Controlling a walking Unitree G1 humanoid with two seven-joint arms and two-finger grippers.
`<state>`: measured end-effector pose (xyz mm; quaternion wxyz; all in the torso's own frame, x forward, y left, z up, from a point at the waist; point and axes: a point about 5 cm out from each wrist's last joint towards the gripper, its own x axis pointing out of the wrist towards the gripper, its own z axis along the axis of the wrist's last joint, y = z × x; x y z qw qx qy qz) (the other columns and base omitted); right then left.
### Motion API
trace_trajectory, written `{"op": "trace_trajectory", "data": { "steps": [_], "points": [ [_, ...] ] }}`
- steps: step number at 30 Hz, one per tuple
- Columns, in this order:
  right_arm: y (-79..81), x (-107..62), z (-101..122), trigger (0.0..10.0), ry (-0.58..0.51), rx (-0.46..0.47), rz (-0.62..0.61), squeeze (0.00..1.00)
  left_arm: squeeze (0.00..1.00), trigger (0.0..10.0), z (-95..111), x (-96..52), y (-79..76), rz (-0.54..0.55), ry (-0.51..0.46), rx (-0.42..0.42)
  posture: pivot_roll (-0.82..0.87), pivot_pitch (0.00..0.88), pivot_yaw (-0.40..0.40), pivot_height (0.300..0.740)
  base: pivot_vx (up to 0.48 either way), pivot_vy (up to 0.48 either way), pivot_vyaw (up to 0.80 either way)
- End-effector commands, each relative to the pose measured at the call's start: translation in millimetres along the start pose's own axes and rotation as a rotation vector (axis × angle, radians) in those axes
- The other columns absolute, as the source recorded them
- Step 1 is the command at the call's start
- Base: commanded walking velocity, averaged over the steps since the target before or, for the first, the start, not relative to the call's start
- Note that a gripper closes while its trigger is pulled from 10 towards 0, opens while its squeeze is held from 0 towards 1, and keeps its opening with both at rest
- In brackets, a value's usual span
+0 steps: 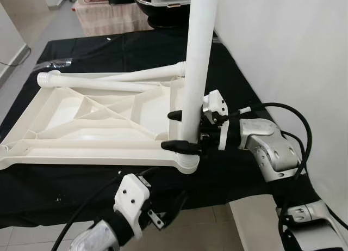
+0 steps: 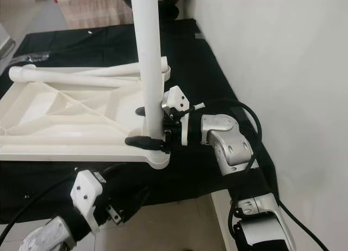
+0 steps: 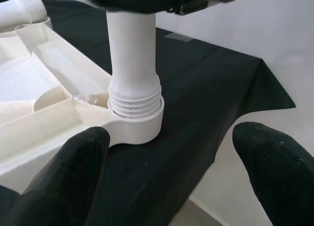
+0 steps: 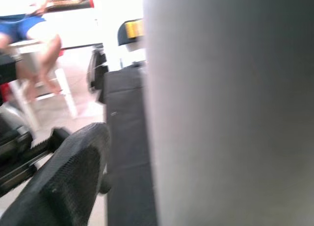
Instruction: Building children table
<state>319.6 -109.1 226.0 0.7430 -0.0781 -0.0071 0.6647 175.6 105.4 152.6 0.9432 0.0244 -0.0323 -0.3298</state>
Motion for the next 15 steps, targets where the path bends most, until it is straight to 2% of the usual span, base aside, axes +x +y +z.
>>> {"op": "trace_trajectory", "data": {
  "steps": [1,2,9,12,14,15],
  "points": [
    [3.1,7.3,0.6,1.2,0.003,0.003,0.071,0.00,0.00,10.0,-1.9,-3.1,-0.3,0.021,0.026,-0.004,0.05,0.165,-0.002,0.740,0.000,0.000,0.00],
    [3.4,7.5,0.3,0.0,0.005,0.007,0.090,0.00,0.00,10.0,-1.8,-4.5,0.0,0.035,0.029,-0.003,0.05,0.165,-0.002,0.740,0.000,0.000,0.00],
    [0.6,5.6,-5.5,0.0,0.010,0.015,0.110,0.00,0.00,10.0,-0.1,-7.5,0.0,0.068,0.037,0.008,0.05,0.168,0.001,0.740,0.000,0.000,0.00],
    [-1.2,2.7,-9.9,0.0,0.004,0.023,0.060,0.00,0.00,10.0,0.3,-8.4,0.1,0.078,0.039,0.007,0.04,0.168,0.005,0.740,0.000,0.000,0.00],
    [1.6,-4.1,-20.5,0.0,0.024,0.023,-0.062,0.00,0.00,10.0,-2.1,-9.0,2.6,0.087,0.043,0.004,0.03,0.170,0.009,0.740,0.000,0.000,0.00],
    [1.6,-4.1,-20.5,0.0,0.024,0.023,-0.062,0.00,0.00,10.0,-2.1,-9.0,2.6,0.087,0.043,0.004,0.03,0.170,0.009,0.740,0.000,0.000,0.00]
  ]
}}
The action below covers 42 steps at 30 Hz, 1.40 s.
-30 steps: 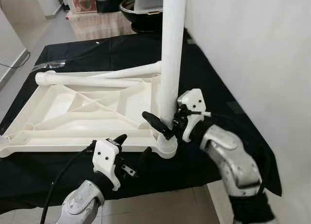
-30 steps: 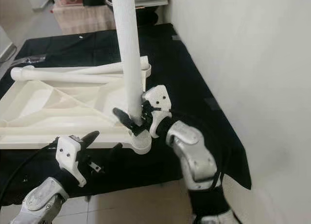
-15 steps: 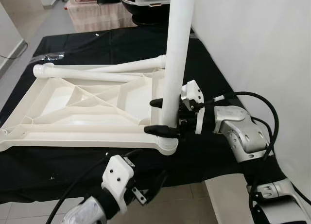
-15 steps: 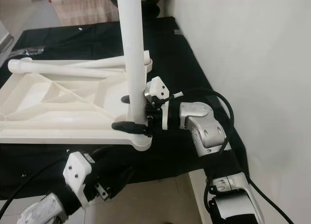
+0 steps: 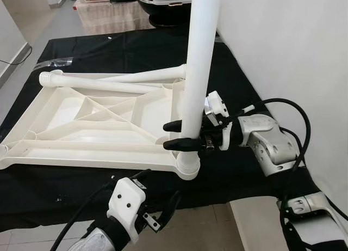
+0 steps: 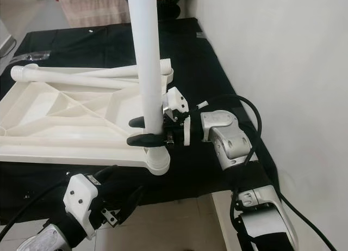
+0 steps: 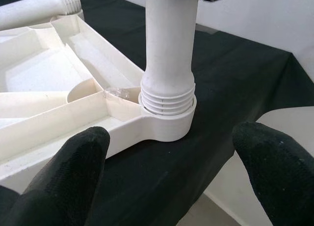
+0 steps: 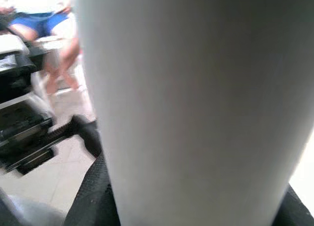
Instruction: Building children table
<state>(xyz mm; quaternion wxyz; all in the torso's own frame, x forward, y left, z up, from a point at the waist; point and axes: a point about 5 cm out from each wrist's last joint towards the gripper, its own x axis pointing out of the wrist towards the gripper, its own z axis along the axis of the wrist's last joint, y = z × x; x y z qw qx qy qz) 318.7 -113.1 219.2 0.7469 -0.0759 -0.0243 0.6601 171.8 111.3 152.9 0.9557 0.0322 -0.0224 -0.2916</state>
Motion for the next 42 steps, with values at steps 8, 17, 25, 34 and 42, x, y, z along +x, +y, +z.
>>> {"op": "trace_trajectory", "data": {
  "steps": [8,17,25,34,42],
  "points": [
    [20.9,-22.1,-67.9,0.0,0.319,0.206,-0.943,0.00,0.00,10.0,-7.4,-2.7,9.4,0.033,0.014,-0.021,-0.01,0.175,0.023,0.740,0.000,0.000,0.00],
    [14.3,2.1,-55.0,0.0,0.219,0.203,-1.142,0.00,0.00,10.0,-9.6,4.5,16.0,0.036,0.004,-0.026,-0.02,0.144,0.033,0.740,0.000,0.000,0.00],
    [-4.5,5.9,-39.3,10.0,0.211,0.164,-1.154,0.00,0.00,10.0,-8.0,7.3,16.8,0.048,-0.011,-0.025,0.00,0.153,0.022,0.740,0.000,0.000,0.00],
    [-29.5,10.6,0.2,10.0,-0.023,0.096,-0.734,1.00,0.00,10.0,-5.7,8.3,14.8,0.035,-0.026,-0.037,0.01,0.177,0.014,0.740,0.000,0.000,0.00],
    [-34.7,8.9,15.4,10.0,0.029,-0.037,-0.355,0.00,0.00,10.0,-3.1,6.1,9.3,0.031,-0.032,-0.040,0.04,0.196,-0.007,0.740,0.000,0.000,0.00]
  ]
}}
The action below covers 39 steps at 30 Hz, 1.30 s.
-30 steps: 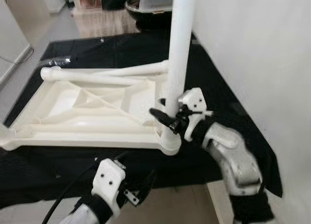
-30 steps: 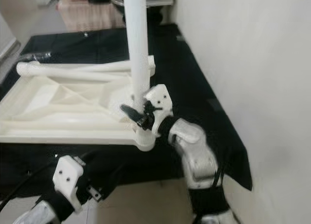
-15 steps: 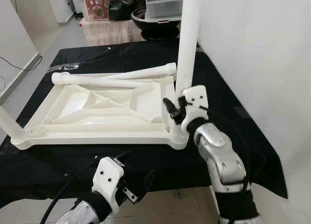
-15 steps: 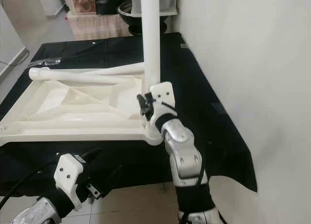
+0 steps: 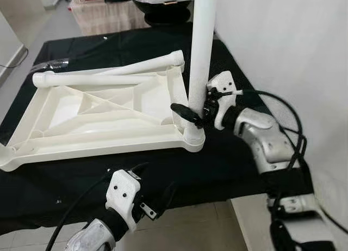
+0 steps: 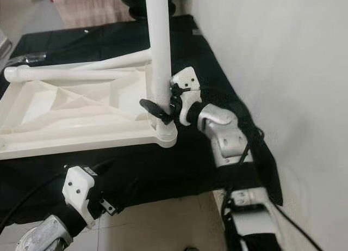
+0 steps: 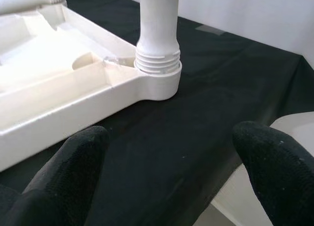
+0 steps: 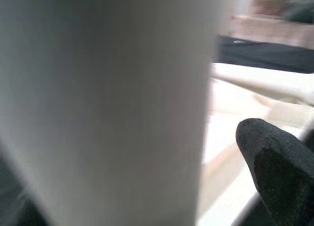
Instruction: Building children table
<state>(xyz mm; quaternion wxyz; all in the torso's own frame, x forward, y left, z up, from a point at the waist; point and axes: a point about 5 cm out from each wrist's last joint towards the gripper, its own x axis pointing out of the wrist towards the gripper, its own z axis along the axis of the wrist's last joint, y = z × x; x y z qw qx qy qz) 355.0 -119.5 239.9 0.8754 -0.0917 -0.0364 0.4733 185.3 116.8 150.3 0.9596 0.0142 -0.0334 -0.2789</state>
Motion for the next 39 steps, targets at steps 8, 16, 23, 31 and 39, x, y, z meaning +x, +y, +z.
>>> {"op": "trace_trajectory", "data": {
  "steps": [8,16,23,31,39],
  "points": [
    [0.5,10.9,21.7,10.0,-0.058,-0.001,0.350,0.00,0.00,10.0,2.8,-5.6,-8.3,0.001,-0.001,-0.021,0.05,0.211,-0.017,0.740,0.000,0.000,0.00],
    [-4.0,4.4,26.0,0.0,-0.076,0.008,0.473,0.00,0.00,10.0,4.4,-4.8,-12.1,-0.016,-0.006,-0.032,0.03,0.223,-0.016,0.740,0.000,0.000,0.00],
    [5.9,-0.1,11.8,0.0,-0.065,0.023,0.512,0.00,0.00,10.0,3.2,-3.2,-14.2,-0.023,-0.009,-0.040,0.00,0.210,-0.010,0.740,0.000,0.000,0.00],
    [30.2,-5.8,-28.2,0.0,-0.010,0.084,-0.151,0.00,0.00,10.0,1.2,-1.1,-13.1,-0.029,-0.011,-0.045,-0.03,0.201,-0.008,0.740,0.000,0.000,0.00],
    [76.3,-8.1,-43.9,0.0,0.076,0.096,-0.590,0.00,0.00,10.0,-1.2,3.4,-3.2,-0.034,-0.010,-0.042,-0.06,0.172,0.039,0.740,0.000,0.000,0.00]
  ]
}}
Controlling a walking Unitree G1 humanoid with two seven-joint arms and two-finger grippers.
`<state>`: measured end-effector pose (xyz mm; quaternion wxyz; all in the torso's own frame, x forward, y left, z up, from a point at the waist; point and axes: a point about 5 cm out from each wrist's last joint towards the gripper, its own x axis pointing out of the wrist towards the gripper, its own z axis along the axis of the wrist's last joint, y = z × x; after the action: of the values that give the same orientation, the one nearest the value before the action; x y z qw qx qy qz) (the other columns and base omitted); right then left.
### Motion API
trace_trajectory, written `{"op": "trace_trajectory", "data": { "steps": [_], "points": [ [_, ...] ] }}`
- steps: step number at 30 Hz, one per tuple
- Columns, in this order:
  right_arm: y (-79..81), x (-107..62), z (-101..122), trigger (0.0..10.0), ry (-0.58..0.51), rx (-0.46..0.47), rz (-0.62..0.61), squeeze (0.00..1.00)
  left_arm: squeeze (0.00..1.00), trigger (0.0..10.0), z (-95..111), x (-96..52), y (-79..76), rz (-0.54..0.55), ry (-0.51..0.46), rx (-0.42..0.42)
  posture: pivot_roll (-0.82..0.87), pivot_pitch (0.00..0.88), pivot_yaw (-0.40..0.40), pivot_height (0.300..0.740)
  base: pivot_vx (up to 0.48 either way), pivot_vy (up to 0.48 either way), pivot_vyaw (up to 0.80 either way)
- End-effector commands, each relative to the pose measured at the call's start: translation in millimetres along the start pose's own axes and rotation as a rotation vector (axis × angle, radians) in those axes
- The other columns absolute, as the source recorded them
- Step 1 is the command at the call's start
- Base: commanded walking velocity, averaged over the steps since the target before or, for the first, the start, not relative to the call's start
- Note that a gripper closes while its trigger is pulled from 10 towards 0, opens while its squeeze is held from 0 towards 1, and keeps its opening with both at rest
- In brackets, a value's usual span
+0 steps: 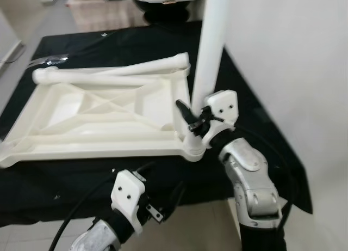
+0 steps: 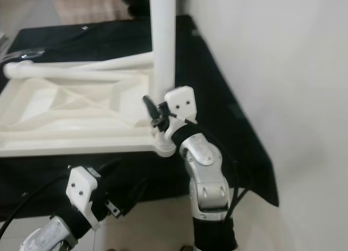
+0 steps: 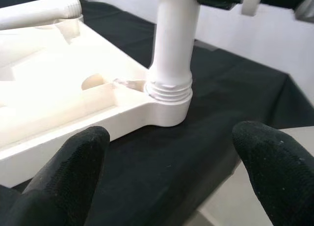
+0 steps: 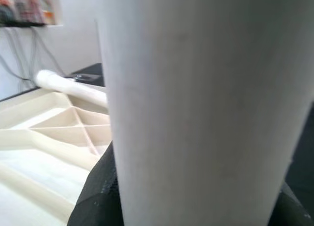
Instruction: Building children table
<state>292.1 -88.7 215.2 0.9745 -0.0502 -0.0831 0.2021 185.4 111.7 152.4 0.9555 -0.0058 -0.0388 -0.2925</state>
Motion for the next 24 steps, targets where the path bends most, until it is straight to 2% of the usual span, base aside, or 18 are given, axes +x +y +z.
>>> {"op": "trace_trajectory", "data": {
  "steps": [1,6,7,9,10,12,16,17,18,19,20,21,22,23,24],
  "points": [
    [2.6,1.2,-32.7,0.0,0.144,0.024,0.011,0.00,0.00,10.0,-4.1,2.2,2.3,-0.009,0.012,-0.006,-0.05,0.162,0.040,0.740,0.000,0.000,0.00],
    [-0.3,13.9,-24.9,0.0,0.113,0.005,0.034,0.00,0.00,10.0,-5.0,6.1,5.0,-0.007,0.006,-0.003,-0.06,0.155,0.045,0.740,0.000,0.000,0.00],
    [-1.5,15.5,-21.5,10.0,0.107,0.001,0.026,0.00,0.00,10.0,-5.0,6.6,5.8,-0.001,0.004,-0.002,-0.05,0.155,0.048,0.740,0.000,0.000,0.00],
    [-0.3,19.8,-13.1,10.0,0.064,0.001,0.091,0.00,0.00,10.0,-4.6,7.0,7.6,0.012,0.002,0.000,-0.05,0.156,0.051,0.740,0.000,0.000,0.00],
    [6.2,18.9,-4.4,10.0,0.038,0.016,0.111,1.00,0.00,10.0,-4.4,7.0,8.6,0.014,0.001,0.001,-0.05,0.157,0.052,0.740,0.000,0.000,0.00],
    [7.8,18.8,-1.0,10.0,0.024,0.029,0.125,1.00,0.00,10.0,-4.3,7.0,8.7,0.014,0.000,0.001,-0.05,0.157,0.052,0.740,0.000,0.000,0.00],
    [10.5,25.3,16.9,10.0,-0.061,0.052,0.379,1.00,0.00,10.0,-4.0,6.4,8.7,0.008,0.000,-0.002,-0.04,0.168,0.054,0.740,0.000,0.000,0.00],
    [10.5,25.3,16.9,10.0,-0.061,0.052,0.379,1.00,0.00,10.0,-4.0,6.4,8.7,0.008,0.000,-0.002,-0.04,0.168,0.054,0.740,0.000,0.000,0.00],
    [10.6,26.3,20.2,10.0,-0.078,0.034,0.443,1.00,0.00,10.0,-3.6,6.1,8.3,0.005,-0.001,-0.003,-0.04,0.175,0.056,0.740,0.000,0.000,0.00],
    [13.4,25.7,24.4,10.0,-0.099,-0.012,0.607,1.00,0.00,10.0,-2.9,5.0,7.3,0.002,0.000,-0.005,-0.03,0.181,0.059,0.740,0.000,0.000,0.00],
    [14.8,24.6,25.5,10.0,-0.103,-0.035,0.673,1.00,0.00,10.0,-2.6,4.5,6.9,0.001,0.000,-0.006,-0.03,0.181,0.059,0.740,0.000,0.000,0.00],
    [16.4,23.2,25.9,10.0,-0.104,-0.037,0.745,0.28,0.00,10.0,-2.3,3.8,6.4,-0.001,0.001,-0.007,-0.03,0.187,0.060,0.740,0.000,0.000,0.00],
    [17.4,22.0,26.2,10.0,-0.104,-0.036,0.786,0.28,0.00,10.0,-2.1,3.2,6.0,-0.002,0.002,-0.007,-0.03,0.188,0.059,0.740,0.000,0.000,0.00],
    [17.7,21.5,26.3,10.0,-0.104,-0.031,0.804,0.00,0.00,10.0,-1.9,2.8,5.7,-0.002,0.002,-0.007,-0.03,0.188,0.059,0.740,0.000,0.000,0.00],
    [16.9,21.8,26.1,10.0,-0.098,-0.032,0.839,0.00,0.00,10.0,-1.9,2.6,5.5,-0.003,0.003,-0.008,-0.02,0.189,0.059,0.740,0.000,0.000,0.00]
  ]
}}
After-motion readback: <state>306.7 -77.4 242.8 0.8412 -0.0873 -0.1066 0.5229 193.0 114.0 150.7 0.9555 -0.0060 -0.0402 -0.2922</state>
